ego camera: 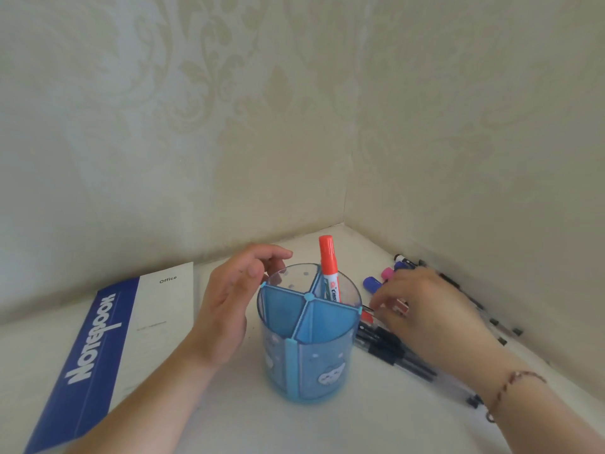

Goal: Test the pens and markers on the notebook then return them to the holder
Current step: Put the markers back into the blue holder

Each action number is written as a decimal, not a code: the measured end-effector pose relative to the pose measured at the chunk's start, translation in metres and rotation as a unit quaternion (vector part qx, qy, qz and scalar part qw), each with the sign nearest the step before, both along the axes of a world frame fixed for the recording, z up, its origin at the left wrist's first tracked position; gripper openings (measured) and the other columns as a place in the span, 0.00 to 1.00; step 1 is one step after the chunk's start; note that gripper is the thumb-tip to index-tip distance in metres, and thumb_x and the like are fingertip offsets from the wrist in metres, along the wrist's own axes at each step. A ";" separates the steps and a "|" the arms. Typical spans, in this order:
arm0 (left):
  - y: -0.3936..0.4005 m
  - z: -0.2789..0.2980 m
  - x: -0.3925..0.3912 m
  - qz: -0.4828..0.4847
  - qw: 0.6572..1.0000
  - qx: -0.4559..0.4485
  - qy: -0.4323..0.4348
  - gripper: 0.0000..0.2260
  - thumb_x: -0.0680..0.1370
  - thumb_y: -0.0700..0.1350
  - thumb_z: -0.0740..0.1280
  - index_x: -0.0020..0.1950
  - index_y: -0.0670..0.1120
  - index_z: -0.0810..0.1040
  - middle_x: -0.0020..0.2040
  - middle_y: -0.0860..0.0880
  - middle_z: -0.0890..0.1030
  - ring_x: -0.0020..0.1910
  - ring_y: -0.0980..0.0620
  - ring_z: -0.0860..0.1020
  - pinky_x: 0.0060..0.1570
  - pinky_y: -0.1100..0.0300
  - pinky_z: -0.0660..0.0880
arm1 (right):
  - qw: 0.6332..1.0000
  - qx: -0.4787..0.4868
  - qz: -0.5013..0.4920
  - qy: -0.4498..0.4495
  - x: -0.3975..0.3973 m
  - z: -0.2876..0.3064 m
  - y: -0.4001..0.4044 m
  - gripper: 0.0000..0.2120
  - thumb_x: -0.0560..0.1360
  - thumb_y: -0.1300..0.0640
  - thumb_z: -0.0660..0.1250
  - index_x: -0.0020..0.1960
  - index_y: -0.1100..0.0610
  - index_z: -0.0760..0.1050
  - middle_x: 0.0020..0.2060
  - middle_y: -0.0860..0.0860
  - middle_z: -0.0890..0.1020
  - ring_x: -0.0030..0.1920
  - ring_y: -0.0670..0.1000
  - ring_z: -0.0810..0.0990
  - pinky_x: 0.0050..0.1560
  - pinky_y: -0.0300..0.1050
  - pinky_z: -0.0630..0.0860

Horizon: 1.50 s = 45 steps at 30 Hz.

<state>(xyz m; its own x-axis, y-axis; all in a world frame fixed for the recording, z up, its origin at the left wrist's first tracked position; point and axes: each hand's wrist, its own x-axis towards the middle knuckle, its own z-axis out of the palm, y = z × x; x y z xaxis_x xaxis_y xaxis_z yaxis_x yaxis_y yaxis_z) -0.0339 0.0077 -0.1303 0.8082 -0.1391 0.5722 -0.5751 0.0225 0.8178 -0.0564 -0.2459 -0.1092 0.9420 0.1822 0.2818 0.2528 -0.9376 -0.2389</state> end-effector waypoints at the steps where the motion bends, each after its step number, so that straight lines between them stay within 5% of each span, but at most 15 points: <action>1: 0.000 0.000 0.000 -0.002 1.000 -0.003 0.003 0.30 0.75 0.68 0.61 0.55 0.41 0.80 0.45 0.50 0.80 0.48 0.51 0.77 0.51 0.57 0.75 | 1.000 -0.021 0.002 0.016 -0.002 0.000 0.003 0.05 0.75 0.47 0.66 0.47 0.41 0.80 0.47 0.40 0.81 0.58 0.46 0.75 0.52 0.47 0.76; 9: -0.001 0.002 -0.002 -0.012 1.000 -0.014 0.007 0.30 0.75 0.68 0.62 0.55 0.41 0.80 0.47 0.43 0.80 0.48 0.45 0.76 0.50 0.50 0.74 | 0.994 -0.092 -0.048 0.033 -0.010 0.003 0.019 0.10 0.77 0.41 0.61 0.52 0.44 0.77 0.42 0.44 0.74 0.52 0.49 0.76 0.39 0.42 0.70; 14: 0.000 0.003 -0.002 -0.010 1.000 -0.019 0.013 0.29 0.74 0.68 0.63 0.55 0.42 0.81 0.48 0.43 0.81 0.49 0.44 0.76 0.49 0.50 0.74 | 0.990 -0.106 -0.078 0.059 -0.011 0.001 0.021 0.11 0.79 0.43 0.59 0.53 0.46 0.77 0.49 0.44 0.75 0.58 0.49 0.74 0.42 0.42 0.69; 16: 0.001 0.003 -0.002 -0.011 1.000 -0.018 0.016 0.29 0.74 0.68 0.63 0.56 0.43 0.80 0.50 0.42 0.82 0.50 0.42 0.77 0.49 0.49 0.74 | 0.993 -0.055 -0.091 0.044 -0.006 0.000 0.014 0.10 0.79 0.45 0.60 0.51 0.48 0.77 0.55 0.43 0.78 0.60 0.48 0.75 0.48 0.44 0.74; 18: 0.002 0.003 -0.002 -0.013 1.000 -0.012 0.023 0.29 0.75 0.67 0.62 0.58 0.43 0.79 0.52 0.42 0.82 0.51 0.41 0.79 0.51 0.48 0.75 | 0.990 0.101 -0.097 0.008 -0.002 0.004 0.006 0.06 0.79 0.50 0.62 0.51 0.49 0.76 0.48 0.44 0.82 0.50 0.48 0.80 0.44 0.42 0.76; 20: 0.003 0.004 -0.002 -0.020 0.999 0.006 0.035 0.31 0.75 0.68 0.61 0.61 0.43 0.77 0.55 0.43 0.83 0.53 0.41 0.80 0.53 0.48 0.75 | 0.938 0.336 -0.063 -0.048 -0.002 0.013 0.003 0.06 0.80 0.57 0.62 0.56 0.51 0.71 0.39 0.45 0.83 0.38 0.46 0.82 0.33 0.32 0.73; 22: 0.001 0.004 -0.002 -0.032 0.998 0.025 0.046 0.33 0.74 0.69 0.60 0.64 0.43 0.76 0.58 0.43 0.82 0.56 0.42 0.80 0.55 0.50 0.74 | 0.833 0.538 0.008 -0.129 -0.011 0.025 0.003 0.14 0.81 0.65 0.58 0.63 0.50 0.63 0.38 0.51 0.84 0.29 0.48 0.80 0.29 0.34 0.73; 25: -0.001 0.003 -0.003 -0.044 0.997 0.035 0.052 0.34 0.74 0.69 0.61 0.65 0.42 0.75 0.59 0.43 0.82 0.57 0.43 0.79 0.58 0.53 0.74 | 0.736 0.618 0.120 -0.247 -0.023 0.036 0.005 0.15 0.82 0.65 0.55 0.66 0.54 0.57 0.41 0.54 0.84 0.33 0.54 0.78 0.32 0.43 0.75; 28: -0.002 0.003 -0.004 -0.047 0.997 0.039 0.053 0.33 0.74 0.69 0.61 0.64 0.42 0.75 0.58 0.43 0.82 0.57 0.43 0.80 0.58 0.52 0.74 | 0.700 0.640 0.187 -0.257 -0.028 0.035 0.009 0.16 0.81 0.59 0.57 0.65 0.56 0.55 0.44 0.53 0.84 0.36 0.55 0.79 0.38 0.44 0.77; 33: -0.003 0.003 -0.005 -0.048 0.996 0.056 0.039 0.31 0.75 0.69 0.60 0.63 0.45 0.76 0.56 0.44 0.83 0.58 0.43 0.79 0.55 0.38 0.71 | 0.757 0.562 0.261 -0.206 -0.032 0.023 0.022 0.12 0.79 0.55 0.64 0.60 0.50 0.65 0.48 0.56 0.84 0.39 0.58 0.82 0.38 0.47 0.78; 36: -0.002 0.003 -0.005 -0.044 0.997 0.054 0.032 0.31 0.75 0.69 0.59 0.62 0.44 0.77 0.55 0.44 0.83 0.57 0.43 0.80 0.55 0.39 0.71 | 0.795 0.504 0.248 -0.230 -0.031 0.025 0.015 0.11 0.78 0.55 0.64 0.60 0.53 0.71 0.54 0.58 0.81 0.42 0.58 0.80 0.38 0.43 0.76; 40: 0.000 0.000 0.000 -0.022 0.999 0.027 0.022 0.32 0.76 0.68 0.58 0.61 0.41 0.78 0.49 0.44 0.82 0.54 0.44 0.79 0.55 0.47 0.72 | 0.863 0.444 0.019 -0.242 -0.019 0.032 -0.017 0.09 0.78 0.59 0.65 0.55 0.48 0.77 0.47 0.49 0.83 0.39 0.54 0.79 0.32 0.43 0.75; 43: -0.001 0.000 0.002 -0.012 1.000 0.006 0.023 0.32 0.76 0.68 0.58 0.59 0.42 0.79 0.46 0.46 0.79 0.48 0.48 0.76 0.50 0.52 0.72 | 0.944 0.287 -0.131 -0.094 -0.002 0.021 -0.043 0.13 0.77 0.60 0.66 0.44 0.40 0.78 0.38 0.47 0.82 0.29 0.53 0.75 0.28 0.49 0.77; 45: -0.001 -0.001 0.002 -0.011 1.000 0.000 0.028 0.31 0.75 0.69 0.57 0.59 0.45 0.80 0.48 0.45 0.80 0.49 0.47 0.77 0.50 0.53 0.74 | 0.969 0.176 -0.173 0.009 0.007 0.010 -0.053 0.14 0.77 0.60 0.65 0.45 0.40 0.79 0.43 0.48 0.84 0.33 0.51 0.78 0.35 0.45 0.76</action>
